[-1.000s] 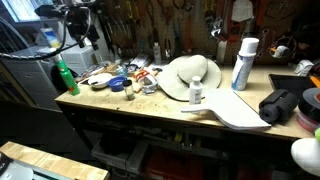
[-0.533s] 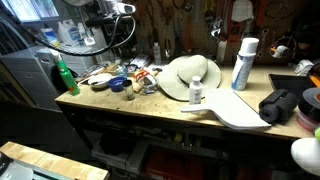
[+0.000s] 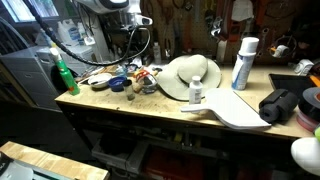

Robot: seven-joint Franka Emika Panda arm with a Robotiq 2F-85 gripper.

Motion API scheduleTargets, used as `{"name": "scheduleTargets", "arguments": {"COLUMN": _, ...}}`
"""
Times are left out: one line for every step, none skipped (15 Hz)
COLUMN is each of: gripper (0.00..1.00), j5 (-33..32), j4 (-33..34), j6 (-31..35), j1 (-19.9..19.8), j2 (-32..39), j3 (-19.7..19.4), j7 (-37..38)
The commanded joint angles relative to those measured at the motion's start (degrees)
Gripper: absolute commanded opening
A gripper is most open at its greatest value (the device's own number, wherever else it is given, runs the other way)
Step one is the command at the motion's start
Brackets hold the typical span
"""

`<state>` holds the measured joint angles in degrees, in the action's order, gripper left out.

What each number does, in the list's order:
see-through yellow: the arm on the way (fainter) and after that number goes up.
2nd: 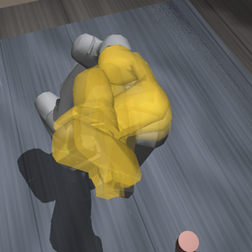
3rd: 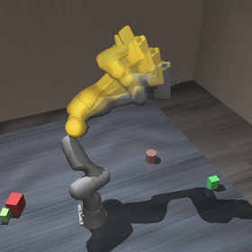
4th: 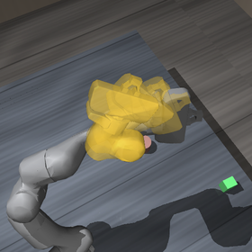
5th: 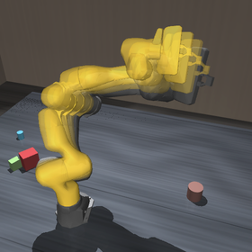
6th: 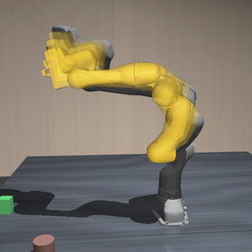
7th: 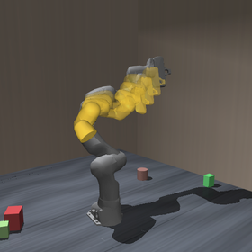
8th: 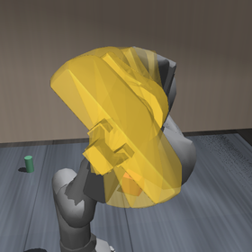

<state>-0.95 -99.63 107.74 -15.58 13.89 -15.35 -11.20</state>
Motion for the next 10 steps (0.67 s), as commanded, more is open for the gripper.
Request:
{"name": "scheduleTargets", "arguments": {"gripper": 1.0, "j5": -0.06, "j4": 0.49, "j6": -0.34, "j1": -0.77, "j2": 0.06, "j3": 0.76, "j7": 0.1}}
{"name": "scheduleTargets", "arguments": {"gripper": 1.0, "j5": 2.15, "j4": -0.64, "j6": 1.4, "j1": -0.75, "j2": -0.91, "j3": 1.21, "j7": 0.67}}
{"name": "scheduleTargets", "arguments": {"gripper": 1.0, "j5": 3.93, "j4": -1.72, "j6": 2.96, "j1": -1.15, "j2": -1.2, "j3": 1.62, "j7": -1.25}}
{"name": "scheduleTargets", "arguments": {"gripper": 1.0, "j5": 4.98, "j4": -2.12, "j6": 3.08, "j1": -1.68, "j2": -0.91, "j3": 2.05, "j7": -5.26}}
{"name": "scheduleTargets", "arguments": {"gripper": 1.0, "j5": 6.51, "j4": -2.73, "j6": 1.32, "j1": -2.45, "j2": -1.24, "j3": 2.48, "j7": -10.46}}
{"name": "scheduleTargets", "arguments": {"gripper": 1.0, "j5": 7.41, "j4": -3.48, "j6": 1.34, "j1": -2.89, "j2": -1.62, "j3": 2.67, "j7": -13.79}}
{"name": "scheduleTargets", "arguments": {"gripper": 1.0, "j5": 7.03, "j4": -4.17, "j6": 0.8, "j1": -3.36, "j2": -1.88, "j3": 2.62, "j7": -17.66}}
{"name": "scheduleTargets", "arguments": {"gripper": 1.0, "j5": 6.47, "j4": -4.87, "j6": 0.27, "j1": -3.76, "j2": -2.17, "j3": 2.58, "j7": -21.25}}
{"name": "scheduleTargets", "arguments": {"gripper": 1.0, "j5": 5.58, "j4": -5.44, "j6": -0.26, "j1": -4.09, "j2": -2.39, "j3": 2.54, "j7": -24.57}}
{"name": "scheduleTargets", "arguments": {"gripper": 1.0, "j5": 4.98, "j4": -6.34, "j6": -0.6, "j1": -4.4, "j2": -2.83, "j3": 2.54, "j7": -27.93}}
